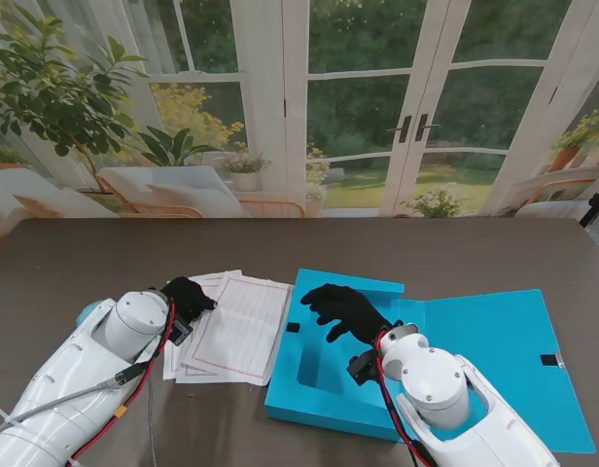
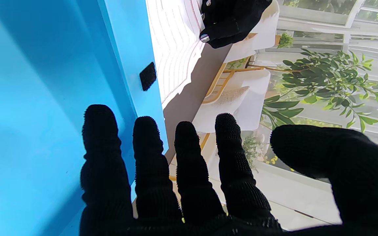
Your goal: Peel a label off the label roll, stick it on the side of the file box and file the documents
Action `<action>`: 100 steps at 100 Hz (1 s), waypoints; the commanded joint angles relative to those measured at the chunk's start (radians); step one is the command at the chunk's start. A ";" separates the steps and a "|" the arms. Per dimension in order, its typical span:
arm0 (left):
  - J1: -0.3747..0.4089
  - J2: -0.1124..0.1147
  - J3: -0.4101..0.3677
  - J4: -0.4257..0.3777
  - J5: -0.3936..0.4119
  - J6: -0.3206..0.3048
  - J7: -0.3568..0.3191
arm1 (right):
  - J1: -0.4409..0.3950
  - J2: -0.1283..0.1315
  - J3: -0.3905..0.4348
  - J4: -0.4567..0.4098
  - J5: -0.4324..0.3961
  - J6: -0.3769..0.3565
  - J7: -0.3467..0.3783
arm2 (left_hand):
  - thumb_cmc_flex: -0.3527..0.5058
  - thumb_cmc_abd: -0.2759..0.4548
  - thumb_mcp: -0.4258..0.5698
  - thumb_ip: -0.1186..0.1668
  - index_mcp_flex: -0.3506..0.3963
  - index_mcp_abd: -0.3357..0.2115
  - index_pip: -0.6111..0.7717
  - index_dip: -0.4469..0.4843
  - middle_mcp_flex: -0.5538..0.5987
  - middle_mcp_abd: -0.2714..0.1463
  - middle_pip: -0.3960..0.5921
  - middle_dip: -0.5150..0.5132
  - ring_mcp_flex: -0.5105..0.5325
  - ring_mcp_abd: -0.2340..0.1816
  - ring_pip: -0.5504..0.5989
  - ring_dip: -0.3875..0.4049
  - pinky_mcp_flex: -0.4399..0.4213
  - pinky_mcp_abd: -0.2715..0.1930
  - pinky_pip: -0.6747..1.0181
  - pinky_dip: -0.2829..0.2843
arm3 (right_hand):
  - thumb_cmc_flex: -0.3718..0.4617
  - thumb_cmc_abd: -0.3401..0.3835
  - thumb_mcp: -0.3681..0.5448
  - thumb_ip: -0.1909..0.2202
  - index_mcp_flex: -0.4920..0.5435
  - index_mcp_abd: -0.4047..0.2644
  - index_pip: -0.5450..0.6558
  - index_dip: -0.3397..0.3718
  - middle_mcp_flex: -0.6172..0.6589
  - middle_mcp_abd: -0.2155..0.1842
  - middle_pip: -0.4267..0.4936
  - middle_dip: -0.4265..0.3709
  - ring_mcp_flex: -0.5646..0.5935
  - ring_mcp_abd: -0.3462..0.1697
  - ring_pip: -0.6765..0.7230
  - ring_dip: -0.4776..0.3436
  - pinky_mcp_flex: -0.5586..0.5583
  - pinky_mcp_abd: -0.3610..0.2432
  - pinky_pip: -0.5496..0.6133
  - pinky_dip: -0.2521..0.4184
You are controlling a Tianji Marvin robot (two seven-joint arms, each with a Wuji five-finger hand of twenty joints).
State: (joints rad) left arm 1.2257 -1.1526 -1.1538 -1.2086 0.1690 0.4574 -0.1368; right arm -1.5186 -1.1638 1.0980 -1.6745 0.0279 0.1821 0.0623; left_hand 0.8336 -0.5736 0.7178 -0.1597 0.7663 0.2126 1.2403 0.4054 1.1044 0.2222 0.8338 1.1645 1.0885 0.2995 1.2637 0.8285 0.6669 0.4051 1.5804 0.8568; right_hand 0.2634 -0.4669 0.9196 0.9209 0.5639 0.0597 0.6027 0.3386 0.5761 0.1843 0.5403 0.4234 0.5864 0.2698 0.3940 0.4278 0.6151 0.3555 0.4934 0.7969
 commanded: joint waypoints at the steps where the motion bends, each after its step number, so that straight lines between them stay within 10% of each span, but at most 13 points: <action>1: 0.005 -0.009 -0.005 -0.002 -0.010 -0.006 -0.015 | -0.002 -0.005 -0.003 0.001 0.003 0.003 0.015 | 0.027 -0.062 0.046 -0.026 0.019 -0.033 0.057 0.003 0.051 -0.029 0.000 0.015 0.041 -0.012 0.054 -0.004 0.032 0.017 0.079 -0.013 | 0.015 0.014 -0.032 0.040 0.018 -0.007 -0.001 -0.021 0.006 0.006 0.001 -0.001 0.007 -0.003 0.006 -0.009 -0.450 -0.018 -0.022 0.024; 100: 0.078 -0.034 -0.157 -0.082 -0.212 -0.071 0.019 | 0.000 -0.012 -0.005 0.008 0.036 0.017 0.007 | 0.080 -0.081 0.120 -0.019 0.034 0.041 0.065 0.016 0.134 -0.010 -0.040 0.118 0.144 -0.076 0.083 0.004 0.136 0.006 0.179 -0.111 | 0.019 0.033 -0.036 0.044 0.026 0.008 -0.005 -0.022 0.009 0.017 0.004 -0.002 0.006 0.002 0.007 -0.010 -0.449 -0.017 -0.023 0.026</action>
State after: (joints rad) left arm 1.2978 -1.1799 -1.3022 -1.2741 -0.0297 0.3907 -0.1038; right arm -1.5161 -1.1700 1.0960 -1.6668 0.0617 0.1960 0.0588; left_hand 0.8673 -0.6158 0.7849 -0.1602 0.7803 0.2323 1.2591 0.4057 1.1919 0.2122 0.7824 1.2682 1.1929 0.2623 1.3073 0.8281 0.7797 0.4057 1.6726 0.7636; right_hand 0.2751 -0.4535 0.8982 0.9320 0.5641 0.0722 0.6027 0.3386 0.5761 0.1923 0.5402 0.4234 0.5864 0.2719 0.3940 0.4278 0.6151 0.3554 0.4928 0.7974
